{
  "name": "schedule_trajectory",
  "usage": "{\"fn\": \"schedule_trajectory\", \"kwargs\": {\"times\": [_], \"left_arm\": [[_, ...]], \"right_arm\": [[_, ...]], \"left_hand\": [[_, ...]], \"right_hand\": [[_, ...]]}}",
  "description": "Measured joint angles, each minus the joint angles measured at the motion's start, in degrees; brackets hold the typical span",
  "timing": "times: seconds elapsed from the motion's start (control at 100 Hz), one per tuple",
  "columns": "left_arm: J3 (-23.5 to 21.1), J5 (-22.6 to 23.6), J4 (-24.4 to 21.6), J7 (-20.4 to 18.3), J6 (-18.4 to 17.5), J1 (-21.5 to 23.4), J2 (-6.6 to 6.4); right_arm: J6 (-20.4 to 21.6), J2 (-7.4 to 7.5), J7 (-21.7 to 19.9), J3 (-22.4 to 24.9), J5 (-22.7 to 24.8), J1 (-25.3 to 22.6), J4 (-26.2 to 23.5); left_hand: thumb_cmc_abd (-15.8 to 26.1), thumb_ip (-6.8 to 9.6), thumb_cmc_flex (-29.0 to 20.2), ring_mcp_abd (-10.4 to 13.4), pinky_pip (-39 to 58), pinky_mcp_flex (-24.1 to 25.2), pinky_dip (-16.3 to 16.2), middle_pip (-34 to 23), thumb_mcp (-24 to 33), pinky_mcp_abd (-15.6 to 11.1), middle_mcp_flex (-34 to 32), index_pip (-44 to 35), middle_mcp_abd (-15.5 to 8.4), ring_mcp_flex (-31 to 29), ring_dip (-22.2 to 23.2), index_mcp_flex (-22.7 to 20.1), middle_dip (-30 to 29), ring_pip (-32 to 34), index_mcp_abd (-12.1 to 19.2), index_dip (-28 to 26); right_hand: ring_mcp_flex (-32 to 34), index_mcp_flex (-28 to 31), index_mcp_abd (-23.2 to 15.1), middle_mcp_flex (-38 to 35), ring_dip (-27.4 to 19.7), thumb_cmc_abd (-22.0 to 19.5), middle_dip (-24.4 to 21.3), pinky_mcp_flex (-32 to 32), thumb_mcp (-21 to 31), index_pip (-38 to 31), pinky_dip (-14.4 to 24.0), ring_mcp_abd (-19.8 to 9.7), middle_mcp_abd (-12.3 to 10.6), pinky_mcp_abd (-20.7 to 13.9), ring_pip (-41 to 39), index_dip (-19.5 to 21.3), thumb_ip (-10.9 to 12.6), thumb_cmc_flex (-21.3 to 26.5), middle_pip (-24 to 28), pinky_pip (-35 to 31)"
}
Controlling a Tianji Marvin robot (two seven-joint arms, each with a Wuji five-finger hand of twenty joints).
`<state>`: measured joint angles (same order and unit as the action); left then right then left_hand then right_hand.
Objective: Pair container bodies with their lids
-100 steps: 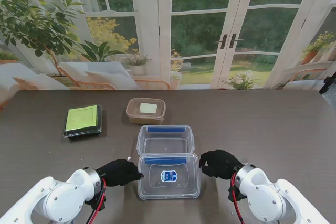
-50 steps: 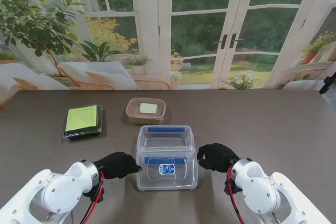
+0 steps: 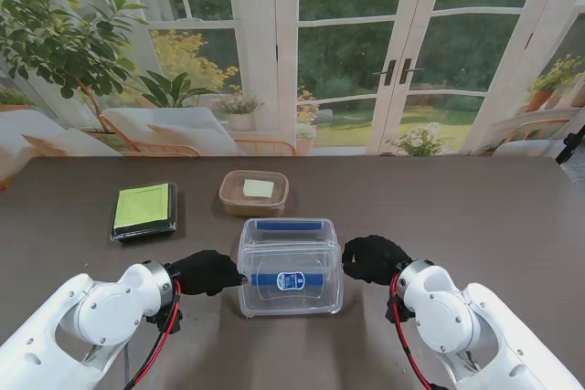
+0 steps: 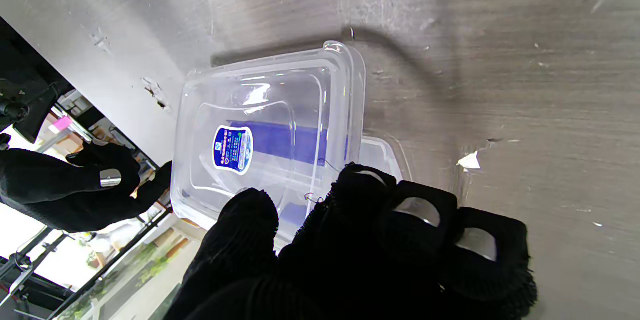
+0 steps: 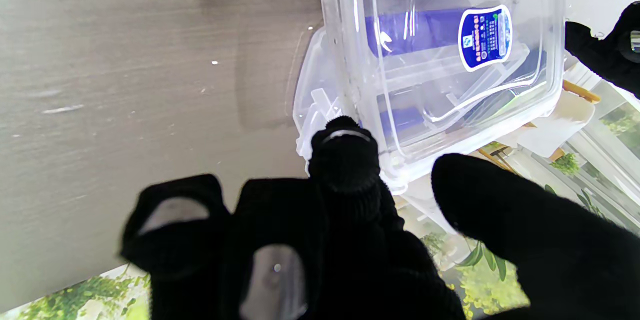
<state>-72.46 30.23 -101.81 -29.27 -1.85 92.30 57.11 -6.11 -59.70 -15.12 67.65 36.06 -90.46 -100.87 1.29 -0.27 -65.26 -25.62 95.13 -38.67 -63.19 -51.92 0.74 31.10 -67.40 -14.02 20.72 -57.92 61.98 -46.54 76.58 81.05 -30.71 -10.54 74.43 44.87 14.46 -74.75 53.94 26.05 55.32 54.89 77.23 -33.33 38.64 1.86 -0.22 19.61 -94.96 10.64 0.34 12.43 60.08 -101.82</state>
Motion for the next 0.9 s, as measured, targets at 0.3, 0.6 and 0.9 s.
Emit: {"fn": "schedule_trajectory", "kwargs": {"times": [0.3,0.6,0.9], "left_arm": [[0.4,-2.2,1.8,-2.0,-0.2,-3.3,-0.21],[0.7,-4.1,3.5,-3.9,0.1,-6.5,-0.46],[1.1,-5.8,5.4,-5.8,0.9,-9.5,-0.61]], "right_arm": [[-2.0,-0.04,-0.9,-1.2,-0.9,2.6,0.8],[-4.3,0.02,-2.4,-3.1,-1.8,6.4,1.6],[-6.4,0.03,-3.5,-5.8,-3.1,10.6,3.7]], "left_hand": [[0.0,0.0,0.0,-0.2,-0.1,0.1,0.0,0.4,0.0,0.2,0.0,-0.1,0.2,0.1,0.0,0.0,0.0,-0.2,-0.2,0.0],[0.0,0.0,0.0,-0.2,-0.1,0.1,0.0,0.4,0.0,0.3,0.0,-0.1,0.3,0.1,0.0,0.0,0.0,-0.2,-0.4,0.0],[0.0,0.0,0.0,-0.3,-0.1,0.4,0.0,0.6,0.0,0.3,0.0,-0.1,0.3,0.3,0.0,0.0,0.0,-0.3,-0.4,-0.1]], "right_hand": [[0.0,0.0,0.2,0.0,0.0,0.0,0.0,0.0,0.0,0.0,0.0,0.0,0.0,0.0,0.0,0.0,0.0,0.0,0.0,0.0],[0.0,0.0,1.6,0.0,0.0,0.0,0.0,0.0,0.0,0.0,0.0,0.0,0.0,0.0,0.0,0.0,0.0,0.0,0.0,0.0],[0.0,0.0,2.1,0.0,0.0,0.0,0.0,0.0,0.0,0.0,0.0,0.0,0.0,0.0,0.0,0.0,0.0,0.0,0.0,0.0]]}}
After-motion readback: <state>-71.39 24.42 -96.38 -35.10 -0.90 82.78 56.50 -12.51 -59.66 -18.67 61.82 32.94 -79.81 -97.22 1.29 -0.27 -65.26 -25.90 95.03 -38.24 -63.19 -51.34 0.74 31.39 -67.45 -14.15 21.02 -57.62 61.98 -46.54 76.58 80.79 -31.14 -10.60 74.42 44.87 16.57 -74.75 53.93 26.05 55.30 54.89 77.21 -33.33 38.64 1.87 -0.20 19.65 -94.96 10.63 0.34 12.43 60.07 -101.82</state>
